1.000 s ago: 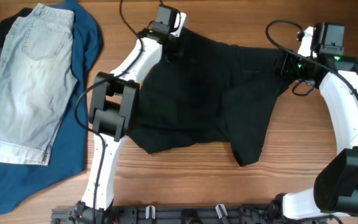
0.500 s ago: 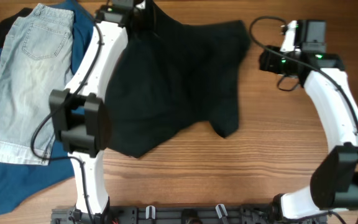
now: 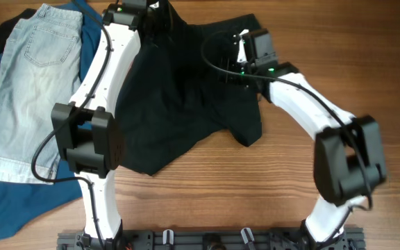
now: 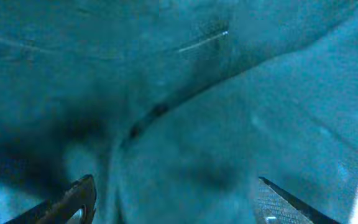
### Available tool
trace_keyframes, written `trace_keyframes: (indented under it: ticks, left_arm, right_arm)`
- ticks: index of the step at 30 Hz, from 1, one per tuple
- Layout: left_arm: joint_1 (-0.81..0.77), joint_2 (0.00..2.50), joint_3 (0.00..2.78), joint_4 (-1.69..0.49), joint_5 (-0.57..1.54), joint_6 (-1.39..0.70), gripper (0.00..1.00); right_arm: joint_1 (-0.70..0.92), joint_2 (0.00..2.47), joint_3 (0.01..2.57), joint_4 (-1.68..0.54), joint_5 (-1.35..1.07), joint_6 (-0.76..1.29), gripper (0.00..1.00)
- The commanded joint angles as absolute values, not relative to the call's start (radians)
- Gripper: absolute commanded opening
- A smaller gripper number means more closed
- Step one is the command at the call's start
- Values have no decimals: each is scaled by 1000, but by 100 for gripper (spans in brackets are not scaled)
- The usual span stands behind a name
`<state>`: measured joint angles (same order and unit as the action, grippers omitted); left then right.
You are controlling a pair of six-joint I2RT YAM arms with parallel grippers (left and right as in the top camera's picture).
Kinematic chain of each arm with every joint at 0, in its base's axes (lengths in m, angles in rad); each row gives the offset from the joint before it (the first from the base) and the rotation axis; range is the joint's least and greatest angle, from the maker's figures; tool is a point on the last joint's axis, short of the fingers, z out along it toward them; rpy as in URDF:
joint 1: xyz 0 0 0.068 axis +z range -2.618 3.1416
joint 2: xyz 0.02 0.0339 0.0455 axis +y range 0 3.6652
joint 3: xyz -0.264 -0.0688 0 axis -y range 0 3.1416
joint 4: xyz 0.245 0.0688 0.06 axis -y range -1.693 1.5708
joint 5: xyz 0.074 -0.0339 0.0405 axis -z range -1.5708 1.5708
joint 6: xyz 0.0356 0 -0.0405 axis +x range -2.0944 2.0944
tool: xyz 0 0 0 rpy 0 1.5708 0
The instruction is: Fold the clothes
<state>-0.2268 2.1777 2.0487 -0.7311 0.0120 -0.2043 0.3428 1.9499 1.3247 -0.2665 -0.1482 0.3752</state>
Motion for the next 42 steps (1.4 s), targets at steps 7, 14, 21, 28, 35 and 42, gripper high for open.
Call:
trace_keyframes:
  ticks: [7,14,21,28,35,42]
  left_arm:
    - [-170,2177,2057,-772,9,-222,4]
    - [-159,2177,2057,-776,9,-221,4]
    - [-159,2177,2057,-776,9,-221,4]
    - [-159,2177,2057,-776,9,-221,4]
    - [-154,2177,2057,-780,6,-221,4]
    - [-108,2177,2057,-817,10,-222,4]
  right_arm:
    - [343,2026,1337,-131,37,555,84]
    - [343,2104,1337,-44,75,608,83]
    - [343,2118,1337,-21,102,631,44]
    - [336,2090,1353,-152,112,622,6]
    - [235,1945,1375,-478,-103,504,4]
    - [300,1922,1373,-624,-249,185,47]
